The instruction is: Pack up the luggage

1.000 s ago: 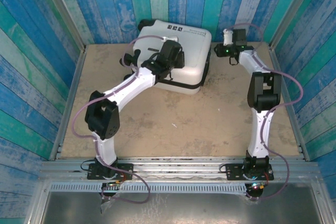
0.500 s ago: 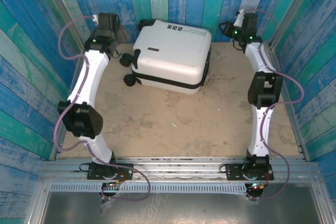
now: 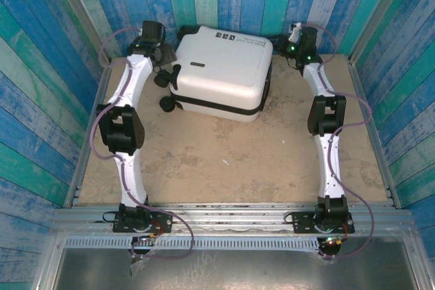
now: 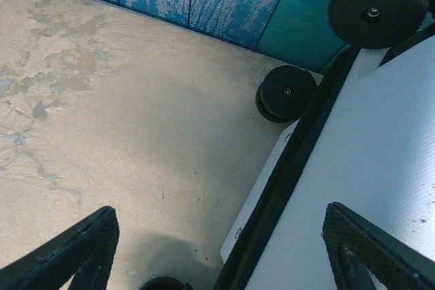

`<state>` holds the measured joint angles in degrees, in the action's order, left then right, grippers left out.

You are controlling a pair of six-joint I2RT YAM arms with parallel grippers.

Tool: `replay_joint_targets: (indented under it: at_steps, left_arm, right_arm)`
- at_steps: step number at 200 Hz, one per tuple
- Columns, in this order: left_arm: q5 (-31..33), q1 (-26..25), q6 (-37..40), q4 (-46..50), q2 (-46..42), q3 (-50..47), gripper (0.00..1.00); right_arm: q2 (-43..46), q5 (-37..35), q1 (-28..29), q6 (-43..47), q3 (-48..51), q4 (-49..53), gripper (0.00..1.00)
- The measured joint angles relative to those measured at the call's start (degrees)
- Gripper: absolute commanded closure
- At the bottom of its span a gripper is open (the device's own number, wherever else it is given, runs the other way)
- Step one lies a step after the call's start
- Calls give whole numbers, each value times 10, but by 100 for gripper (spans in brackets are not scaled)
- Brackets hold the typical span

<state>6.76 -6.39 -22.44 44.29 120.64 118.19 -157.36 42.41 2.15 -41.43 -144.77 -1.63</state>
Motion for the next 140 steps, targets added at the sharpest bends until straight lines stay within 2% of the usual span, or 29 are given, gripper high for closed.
replay_joint_targets:
  at_steps: [30, 47, 74, 112, 140]
  left_arm:
    - [-18, 10, 8, -60, -6, -49, 21]
    - [-29, 21, 10, -118, -36, -120, 22]
    - [-50, 24, 10, -141, -95, -234, 22]
    - [-37, 27, 17, -136, -182, -333, 22]
    - [3, 26, 29, -104, -248, -388, 20]
  right_arm:
    - [0, 48, -5, 45, -1, 2, 59]
    - [1, 70, -7, 71, -1, 5, 59]
    - [10, 106, -8, 112, 9, 24, 59]
    - [48, 144, 7, 167, 61, 61, 60]
    - [105, 145, 23, 208, 144, 77, 60]
